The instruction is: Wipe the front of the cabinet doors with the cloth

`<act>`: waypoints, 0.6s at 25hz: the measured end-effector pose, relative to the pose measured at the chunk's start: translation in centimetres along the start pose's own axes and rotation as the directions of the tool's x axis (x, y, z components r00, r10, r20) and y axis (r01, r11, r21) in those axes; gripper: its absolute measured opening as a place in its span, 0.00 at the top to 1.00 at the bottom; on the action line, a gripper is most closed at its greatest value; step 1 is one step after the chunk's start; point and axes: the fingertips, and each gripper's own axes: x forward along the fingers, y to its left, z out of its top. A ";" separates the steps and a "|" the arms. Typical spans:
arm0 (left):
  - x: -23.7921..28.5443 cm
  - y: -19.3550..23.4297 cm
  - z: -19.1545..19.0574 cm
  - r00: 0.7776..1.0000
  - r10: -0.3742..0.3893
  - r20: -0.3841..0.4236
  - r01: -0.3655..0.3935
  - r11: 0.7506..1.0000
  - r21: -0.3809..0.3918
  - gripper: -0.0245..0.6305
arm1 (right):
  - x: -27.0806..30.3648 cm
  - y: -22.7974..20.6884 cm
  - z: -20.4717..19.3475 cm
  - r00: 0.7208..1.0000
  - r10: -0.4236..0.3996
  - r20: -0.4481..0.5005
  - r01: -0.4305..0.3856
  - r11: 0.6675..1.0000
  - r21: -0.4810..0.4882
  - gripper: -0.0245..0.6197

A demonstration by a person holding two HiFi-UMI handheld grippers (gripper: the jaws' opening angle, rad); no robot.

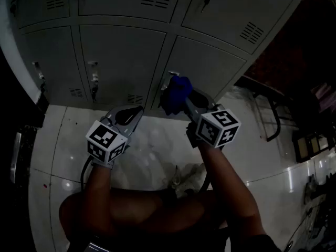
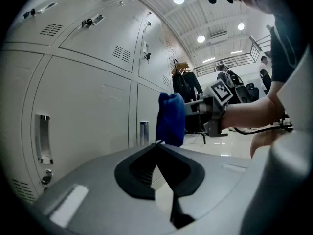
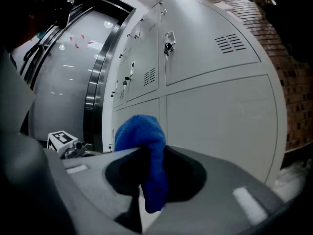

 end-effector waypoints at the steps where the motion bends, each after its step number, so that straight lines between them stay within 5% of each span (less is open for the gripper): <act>1: -0.1 0.0 0.0 1.000 -0.001 -0.002 0.001 1.000 0.003 0.96 | 0.6 -0.3 1.1 1.000 -0.008 0.001 0.008 1.000 -0.009 0.84; 8: -0.6 -0.1 0.8 0.999 -0.018 0.027 0.018 1.000 0.002 0.96 | 4.3 -2.4 6.8 0.998 -0.069 0.012 0.068 0.998 0.018 0.84; 15: -0.6 -0.3 1.0 0.999 -0.030 0.036 0.030 1.000 0.002 0.96 | 6.5 -4.2 8.2 0.993 -0.114 -0.005 0.114 0.990 0.079 0.84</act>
